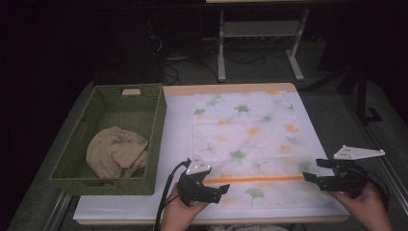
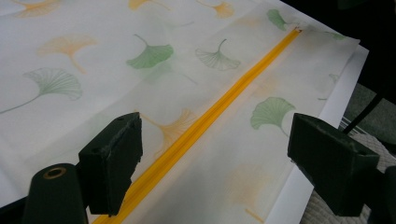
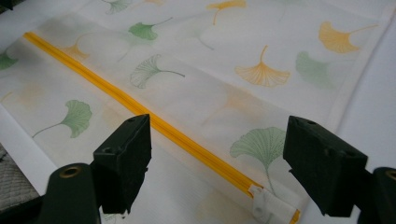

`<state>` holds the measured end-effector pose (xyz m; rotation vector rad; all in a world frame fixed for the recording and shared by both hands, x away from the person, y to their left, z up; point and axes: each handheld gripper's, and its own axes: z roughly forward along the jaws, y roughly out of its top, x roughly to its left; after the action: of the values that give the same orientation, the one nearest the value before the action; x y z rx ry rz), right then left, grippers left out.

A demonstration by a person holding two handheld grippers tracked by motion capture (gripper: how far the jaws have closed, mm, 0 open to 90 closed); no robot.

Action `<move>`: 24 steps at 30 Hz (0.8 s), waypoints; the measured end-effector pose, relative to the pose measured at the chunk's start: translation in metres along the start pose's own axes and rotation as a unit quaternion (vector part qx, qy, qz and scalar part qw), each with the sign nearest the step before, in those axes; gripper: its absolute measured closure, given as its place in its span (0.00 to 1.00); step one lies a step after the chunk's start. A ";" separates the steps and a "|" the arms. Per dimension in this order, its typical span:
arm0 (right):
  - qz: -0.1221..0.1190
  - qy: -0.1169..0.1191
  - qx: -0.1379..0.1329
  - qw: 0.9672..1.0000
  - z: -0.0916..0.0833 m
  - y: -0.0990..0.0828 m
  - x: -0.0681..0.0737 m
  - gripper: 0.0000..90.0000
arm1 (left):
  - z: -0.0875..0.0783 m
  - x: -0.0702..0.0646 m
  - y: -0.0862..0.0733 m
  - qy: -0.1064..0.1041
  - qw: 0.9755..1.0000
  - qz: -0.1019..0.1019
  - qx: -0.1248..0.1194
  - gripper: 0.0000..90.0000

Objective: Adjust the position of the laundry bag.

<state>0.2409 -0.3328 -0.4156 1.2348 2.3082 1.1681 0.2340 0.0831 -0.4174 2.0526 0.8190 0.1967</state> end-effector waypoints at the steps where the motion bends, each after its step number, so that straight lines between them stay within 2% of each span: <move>1: 0.003 0.000 0.002 1.000 0.001 0.000 -0.001 0.27 | 0.002 -0.001 0.002 -0.001 1.000 0.001 0.002 0.20; 7: 0.014 -0.005 0.014 1.000 0.004 -0.001 -0.006 0.31 | 0.015 -0.009 0.011 -0.013 1.000 0.001 0.013 0.20; 11: 0.024 -0.008 0.020 0.999 0.007 -0.002 -0.011 0.33 | 0.025 -0.013 0.020 -0.021 1.000 0.012 0.018 0.22; 13: 0.027 -0.009 0.022 0.999 0.007 -0.002 -0.012 0.34 | 0.028 -0.014 0.022 -0.025 0.999 0.010 0.019 0.22; 18: 0.045 -0.013 0.022 0.999 0.003 -0.007 -0.019 0.35 | 0.045 -0.022 0.030 -0.038 0.999 0.012 0.026 0.22; 24: 0.064 -0.017 0.031 0.997 0.001 -0.014 -0.028 0.36 | 0.065 -0.035 0.043 -0.053 0.997 0.027 0.038 0.23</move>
<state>0.2504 -0.3590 -0.4302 1.4330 2.2861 1.1131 0.2552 0.0001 -0.4166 2.1397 0.7153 0.0866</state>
